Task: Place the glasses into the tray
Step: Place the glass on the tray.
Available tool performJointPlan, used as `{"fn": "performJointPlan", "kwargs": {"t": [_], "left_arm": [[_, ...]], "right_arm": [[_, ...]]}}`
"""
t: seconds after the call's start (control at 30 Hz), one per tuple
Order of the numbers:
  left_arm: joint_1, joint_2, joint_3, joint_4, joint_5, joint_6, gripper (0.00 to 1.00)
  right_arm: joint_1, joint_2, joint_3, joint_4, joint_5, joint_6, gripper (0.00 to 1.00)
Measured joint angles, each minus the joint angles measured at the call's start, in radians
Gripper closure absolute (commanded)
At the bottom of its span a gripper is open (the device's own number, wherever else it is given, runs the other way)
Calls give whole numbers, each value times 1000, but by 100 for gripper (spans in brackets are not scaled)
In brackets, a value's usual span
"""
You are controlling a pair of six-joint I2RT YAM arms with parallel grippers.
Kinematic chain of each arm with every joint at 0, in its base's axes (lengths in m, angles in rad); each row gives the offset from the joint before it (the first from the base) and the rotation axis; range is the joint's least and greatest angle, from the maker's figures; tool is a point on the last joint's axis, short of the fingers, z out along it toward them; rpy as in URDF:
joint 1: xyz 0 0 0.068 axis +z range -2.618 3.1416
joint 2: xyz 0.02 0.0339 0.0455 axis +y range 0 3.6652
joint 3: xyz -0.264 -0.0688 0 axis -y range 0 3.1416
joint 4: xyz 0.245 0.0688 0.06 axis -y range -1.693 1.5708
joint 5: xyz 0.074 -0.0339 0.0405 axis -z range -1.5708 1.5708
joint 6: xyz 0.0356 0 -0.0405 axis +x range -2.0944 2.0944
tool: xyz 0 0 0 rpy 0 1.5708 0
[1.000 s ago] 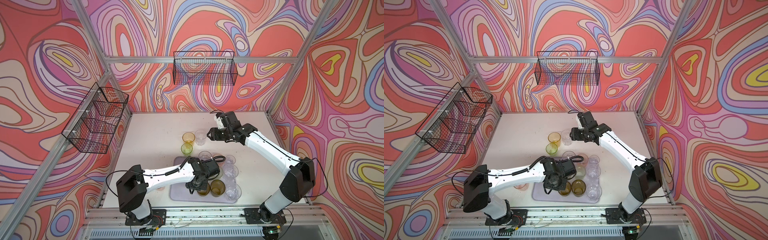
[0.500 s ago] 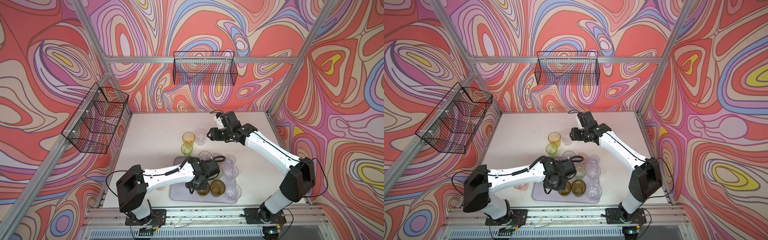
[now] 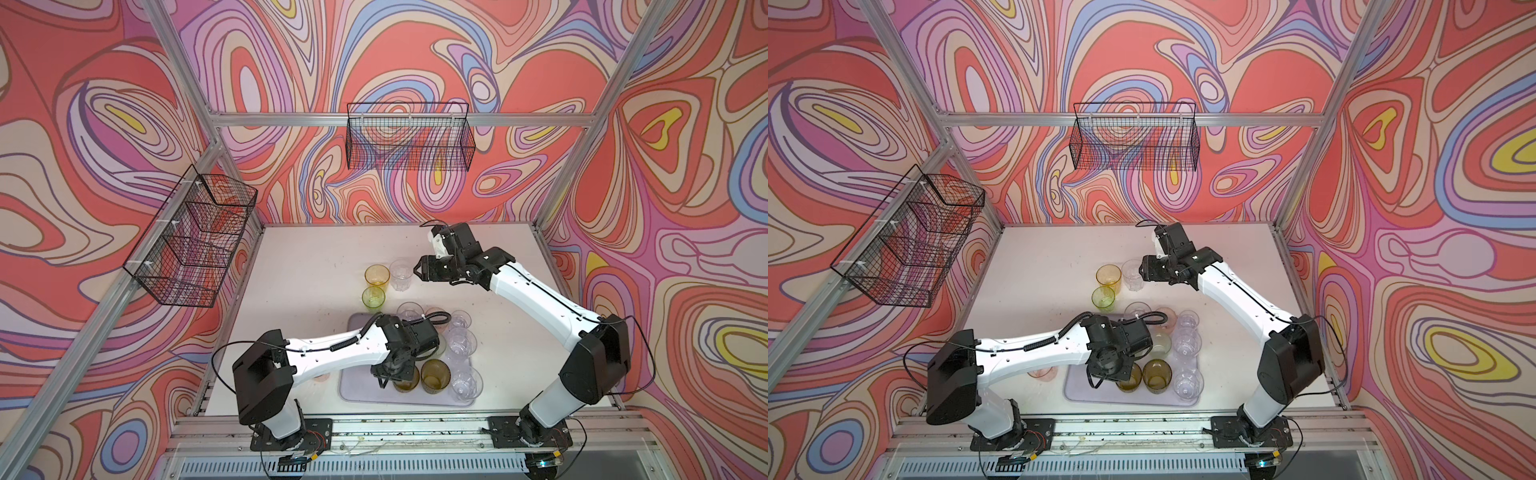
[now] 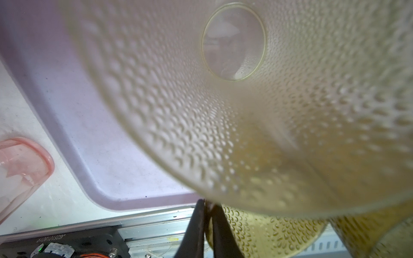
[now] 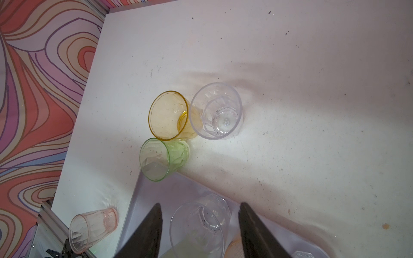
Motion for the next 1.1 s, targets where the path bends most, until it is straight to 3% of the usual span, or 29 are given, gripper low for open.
{"fn": "performJointPlan", "kwargs": {"t": [0.4, 0.8, 1.1], "left_arm": [[0, 0, 7, -24, -3, 4, 73], [0, -11, 151, -132, -8, 64, 67], [81, -75, 246, -232, -10, 144, 66]], "right_arm": [[0, 1, 3, 0, -12, 0, 43], [0, 5, 8, -1, -14, -1, 43], [0, 11, 8, -4, -19, -2, 42]]}}
